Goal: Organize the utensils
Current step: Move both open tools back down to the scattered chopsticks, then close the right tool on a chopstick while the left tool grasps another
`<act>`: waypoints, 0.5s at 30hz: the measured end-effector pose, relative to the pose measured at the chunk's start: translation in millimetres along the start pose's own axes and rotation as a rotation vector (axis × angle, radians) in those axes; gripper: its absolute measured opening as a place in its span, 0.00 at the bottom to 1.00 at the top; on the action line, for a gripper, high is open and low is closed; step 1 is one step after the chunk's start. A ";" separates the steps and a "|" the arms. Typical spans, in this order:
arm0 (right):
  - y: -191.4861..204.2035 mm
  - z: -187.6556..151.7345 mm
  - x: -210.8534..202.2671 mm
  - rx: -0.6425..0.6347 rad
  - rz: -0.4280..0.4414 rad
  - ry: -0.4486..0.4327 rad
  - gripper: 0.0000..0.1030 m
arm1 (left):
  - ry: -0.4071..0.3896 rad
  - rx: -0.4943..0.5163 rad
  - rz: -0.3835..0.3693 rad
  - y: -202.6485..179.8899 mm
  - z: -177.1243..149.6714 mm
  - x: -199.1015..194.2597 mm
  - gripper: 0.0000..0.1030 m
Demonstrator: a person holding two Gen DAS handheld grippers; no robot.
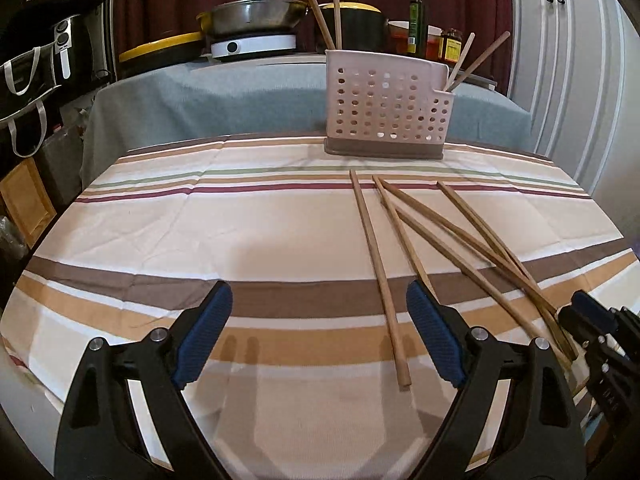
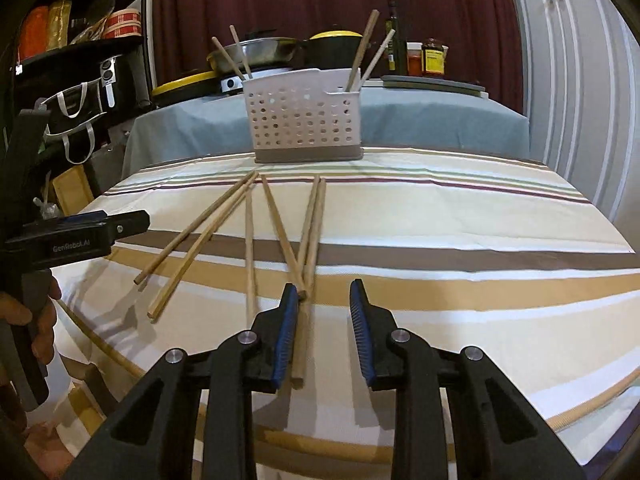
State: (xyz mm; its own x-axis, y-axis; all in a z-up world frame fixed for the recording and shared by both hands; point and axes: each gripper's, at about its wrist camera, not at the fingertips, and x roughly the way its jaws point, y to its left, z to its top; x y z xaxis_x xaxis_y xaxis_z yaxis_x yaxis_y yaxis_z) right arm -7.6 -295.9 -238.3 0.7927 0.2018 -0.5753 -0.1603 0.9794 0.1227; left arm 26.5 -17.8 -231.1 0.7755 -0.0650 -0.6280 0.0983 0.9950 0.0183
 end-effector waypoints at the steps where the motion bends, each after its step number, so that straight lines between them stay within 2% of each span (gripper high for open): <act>1: -1.3 -1.4 0.5 0.005 -0.001 0.008 0.28 | 0.004 0.000 -0.002 0.1 -0.9 0.5 0.84; 11: 3.4 -7.2 0.2 -0.024 -0.007 0.036 0.28 | 0.011 0.007 -0.011 -4.4 -3.9 0.4 0.84; 15: -6.6 -7.3 0.3 0.017 -0.032 0.042 0.25 | 0.014 0.010 -0.016 -5.0 -6.6 -0.1 0.84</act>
State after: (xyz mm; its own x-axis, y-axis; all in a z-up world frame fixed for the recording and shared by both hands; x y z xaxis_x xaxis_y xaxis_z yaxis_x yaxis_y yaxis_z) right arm -10.6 -302.3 -245.1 0.7719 0.1708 -0.6123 -0.1253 0.9852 0.1169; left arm 21.9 -22.3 -236.2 0.7651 -0.0799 -0.6389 0.1169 0.9930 0.0159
